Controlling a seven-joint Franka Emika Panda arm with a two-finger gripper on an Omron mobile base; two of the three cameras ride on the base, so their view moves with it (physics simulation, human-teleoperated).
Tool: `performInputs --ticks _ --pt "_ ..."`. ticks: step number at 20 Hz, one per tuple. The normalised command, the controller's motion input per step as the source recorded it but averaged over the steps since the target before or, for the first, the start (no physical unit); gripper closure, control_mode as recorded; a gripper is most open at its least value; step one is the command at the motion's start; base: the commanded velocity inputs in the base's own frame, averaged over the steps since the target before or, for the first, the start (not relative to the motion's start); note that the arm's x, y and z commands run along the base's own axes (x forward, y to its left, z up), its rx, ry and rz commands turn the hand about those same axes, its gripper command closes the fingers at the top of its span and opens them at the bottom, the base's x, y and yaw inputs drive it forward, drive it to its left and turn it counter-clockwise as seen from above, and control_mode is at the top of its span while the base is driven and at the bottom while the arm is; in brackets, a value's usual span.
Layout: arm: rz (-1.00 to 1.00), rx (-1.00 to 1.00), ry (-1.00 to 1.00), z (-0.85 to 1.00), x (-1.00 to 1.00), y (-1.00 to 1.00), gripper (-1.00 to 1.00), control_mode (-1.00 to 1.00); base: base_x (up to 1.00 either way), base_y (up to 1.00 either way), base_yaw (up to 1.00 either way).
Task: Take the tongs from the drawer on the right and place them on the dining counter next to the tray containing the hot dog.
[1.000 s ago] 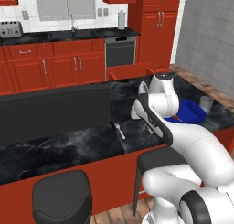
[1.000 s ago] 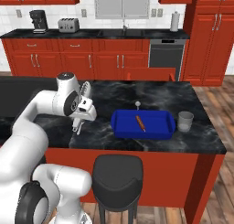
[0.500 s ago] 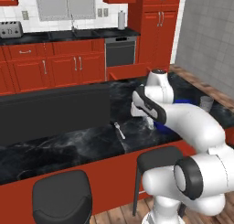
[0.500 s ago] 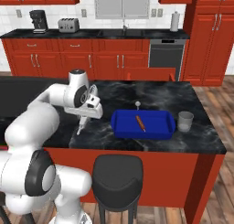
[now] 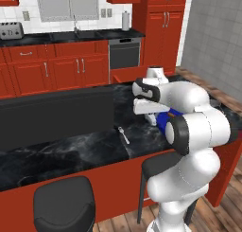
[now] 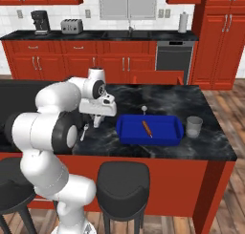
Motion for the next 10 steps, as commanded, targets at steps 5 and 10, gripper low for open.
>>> performInputs --ticks 5,10 --pt "0.23 -0.02 0.01 -0.45 0.71 -0.37 1.00 -1.00 0.00 0.00 0.00" --pt "0.06 0.00 -0.01 -0.30 0.33 -0.12 1.00 -1.00 0.00 0.00 0.00"
